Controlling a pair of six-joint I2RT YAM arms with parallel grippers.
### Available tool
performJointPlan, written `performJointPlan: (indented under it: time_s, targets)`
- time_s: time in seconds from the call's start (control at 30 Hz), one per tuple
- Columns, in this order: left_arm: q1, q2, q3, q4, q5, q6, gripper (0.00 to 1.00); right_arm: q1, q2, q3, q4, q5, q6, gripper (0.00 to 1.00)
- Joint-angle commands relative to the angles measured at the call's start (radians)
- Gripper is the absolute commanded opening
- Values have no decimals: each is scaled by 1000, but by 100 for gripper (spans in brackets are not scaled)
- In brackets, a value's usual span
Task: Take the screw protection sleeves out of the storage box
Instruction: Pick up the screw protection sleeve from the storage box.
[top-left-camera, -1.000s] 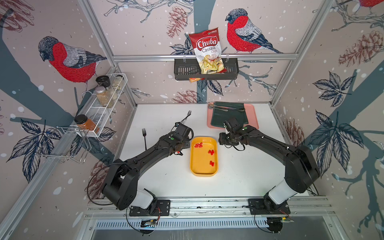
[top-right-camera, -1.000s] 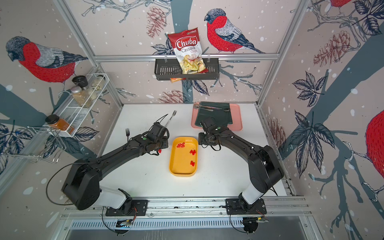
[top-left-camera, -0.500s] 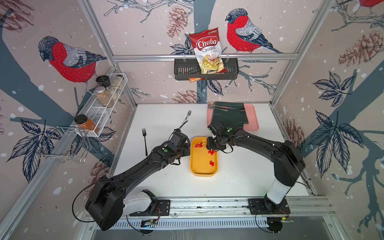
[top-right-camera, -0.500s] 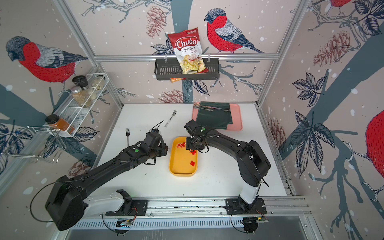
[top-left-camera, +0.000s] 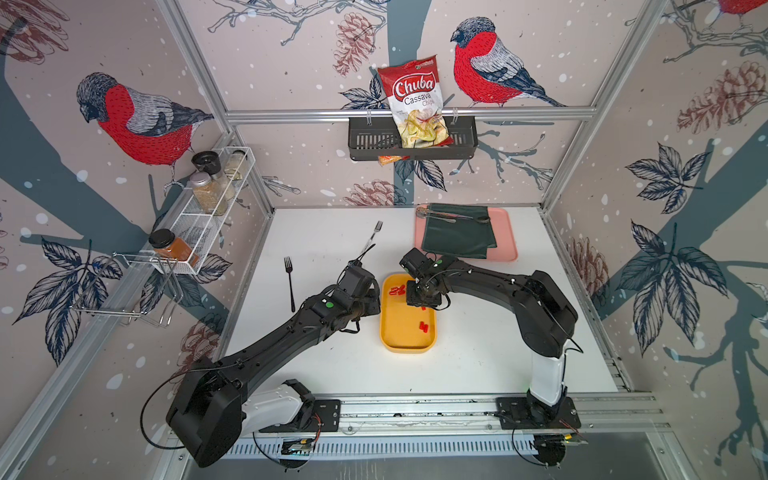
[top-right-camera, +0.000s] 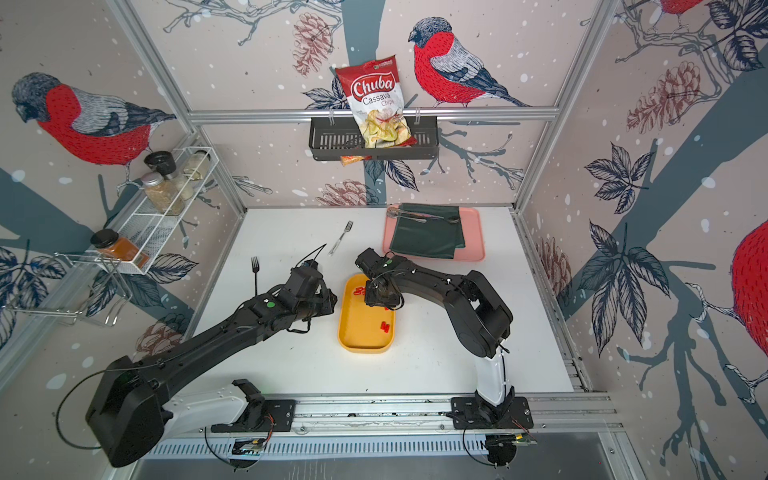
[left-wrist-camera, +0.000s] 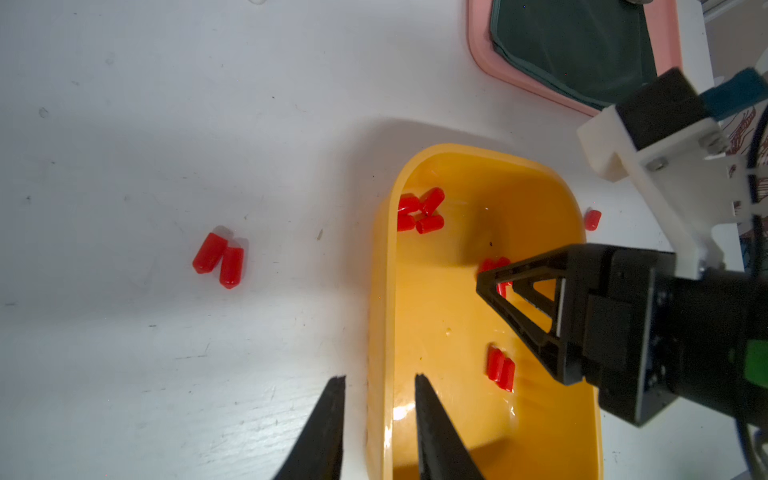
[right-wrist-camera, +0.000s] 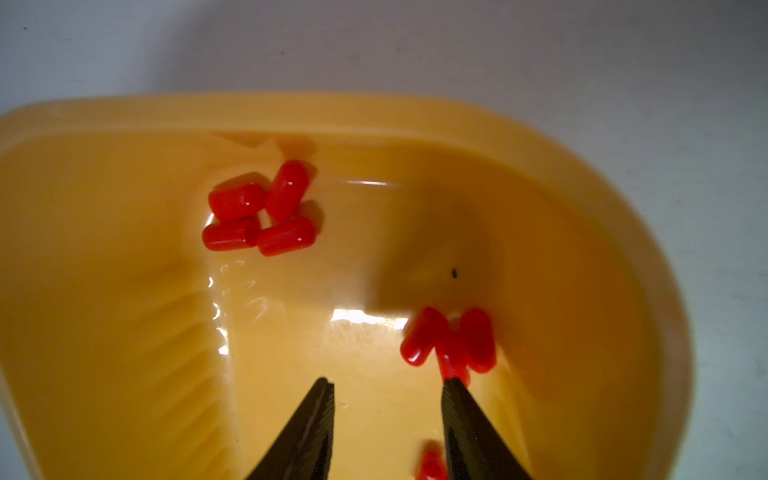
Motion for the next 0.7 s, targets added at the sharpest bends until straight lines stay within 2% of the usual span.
performJointPlan:
  time_s: [0.0, 0.23, 0.67]
  targets:
    - [0, -7, -6, 31, 8, 26, 31, 2, 20, 23, -35, 40, 31, 46]
    - [-1, -10, -17, 41, 19, 48, 31, 6, 85, 84, -77, 78, 45, 41]
    - [1, 0, -15, 52, 30, 67, 30, 11, 121, 100, -87, 90, 46, 35]
